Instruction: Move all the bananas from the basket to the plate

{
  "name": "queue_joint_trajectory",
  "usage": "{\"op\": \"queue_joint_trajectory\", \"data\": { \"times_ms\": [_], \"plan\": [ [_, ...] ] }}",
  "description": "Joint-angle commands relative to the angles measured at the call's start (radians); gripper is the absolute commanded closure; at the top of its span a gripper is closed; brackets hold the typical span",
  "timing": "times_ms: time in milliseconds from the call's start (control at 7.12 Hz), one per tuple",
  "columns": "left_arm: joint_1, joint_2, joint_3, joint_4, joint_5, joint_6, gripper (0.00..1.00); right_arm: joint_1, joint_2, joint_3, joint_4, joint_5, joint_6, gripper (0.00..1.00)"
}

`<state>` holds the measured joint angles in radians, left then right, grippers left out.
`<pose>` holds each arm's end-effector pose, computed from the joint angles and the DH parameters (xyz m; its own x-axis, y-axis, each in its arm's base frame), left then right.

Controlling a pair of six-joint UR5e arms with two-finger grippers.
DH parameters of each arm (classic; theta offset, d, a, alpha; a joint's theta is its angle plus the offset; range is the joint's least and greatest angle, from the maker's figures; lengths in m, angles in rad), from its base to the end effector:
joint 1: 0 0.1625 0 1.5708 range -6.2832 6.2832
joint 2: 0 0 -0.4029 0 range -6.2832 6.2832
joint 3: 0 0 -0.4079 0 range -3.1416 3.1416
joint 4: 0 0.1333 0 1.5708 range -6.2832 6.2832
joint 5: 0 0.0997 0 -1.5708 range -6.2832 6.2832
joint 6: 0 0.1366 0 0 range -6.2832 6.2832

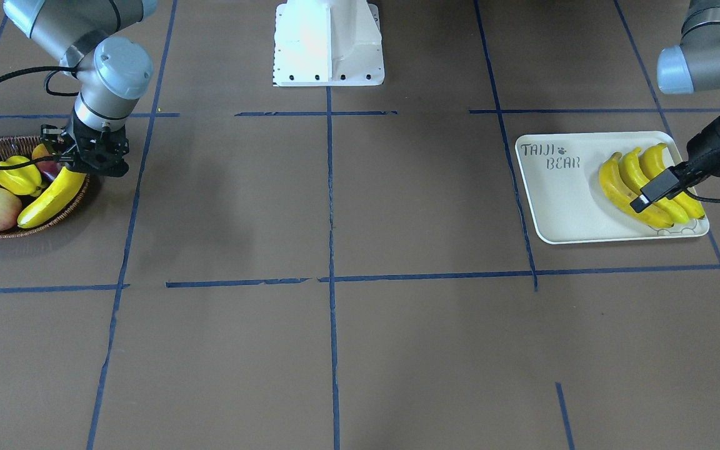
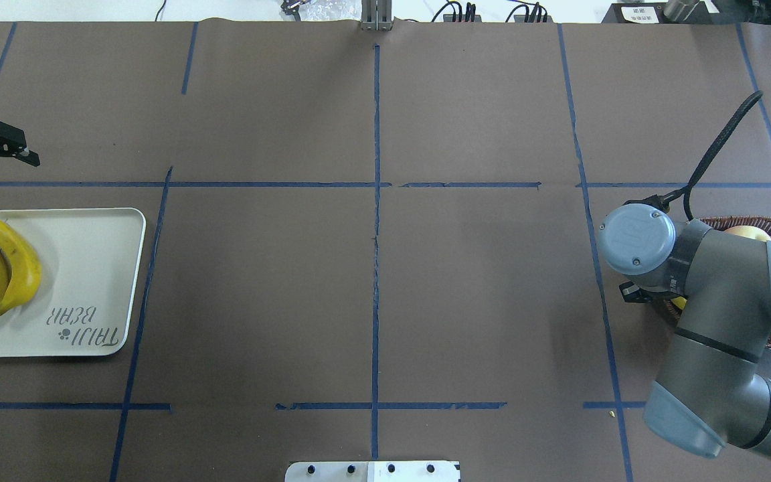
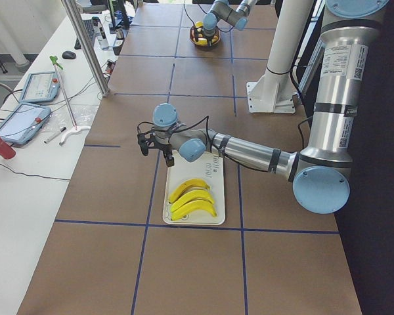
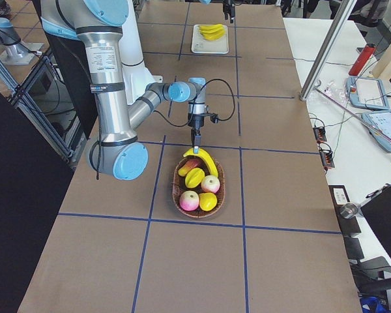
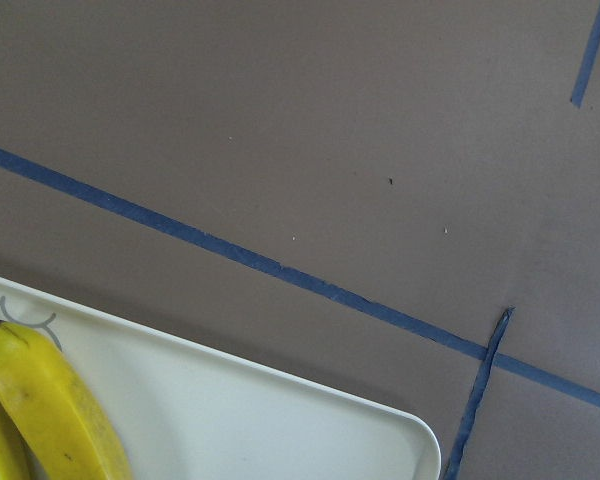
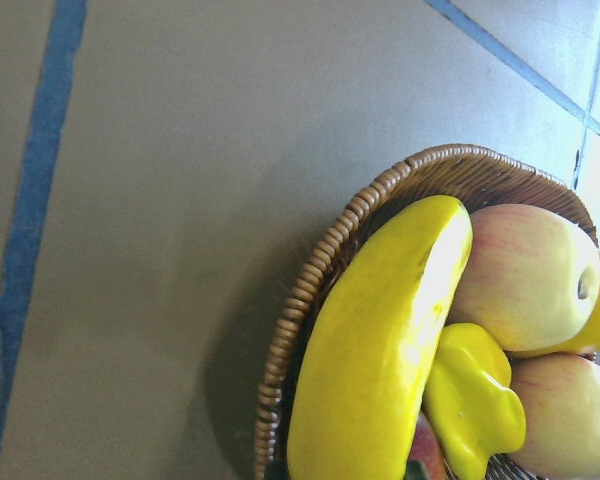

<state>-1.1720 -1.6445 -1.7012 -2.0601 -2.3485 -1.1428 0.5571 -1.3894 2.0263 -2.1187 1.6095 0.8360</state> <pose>0.1860 -0.5380 0.4928 0.4720 -0.3584 -0.8055 0.3150 0.9219 -0.2257 -0.3669 -0.3794 0.4433 0.9795 -0.1791 0.0918 0.1770 0.9837 0.0310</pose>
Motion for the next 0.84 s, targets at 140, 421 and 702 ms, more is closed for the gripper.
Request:
{"op": "queue_joint_trajectory", "data": {
  "times_ms": [140,421,702],
  "plan": [
    [0.0,-0.002,0.0,0.0,0.001,0.0,0.0,0.052,0.114,0.084,-0.177,0.001,0.0,1.0],
    [0.003,-0.003,0.0,0.0,0.0,0.0,0.0,0.114,0.174,0.129,-0.202,0.022,0.0,1.0],
    [0.006,-0.009,0.002,0.002,0.002,0.0,0.0,0.203,0.19,0.152,-0.036,0.146,0.008,1.0]
  ]
}}
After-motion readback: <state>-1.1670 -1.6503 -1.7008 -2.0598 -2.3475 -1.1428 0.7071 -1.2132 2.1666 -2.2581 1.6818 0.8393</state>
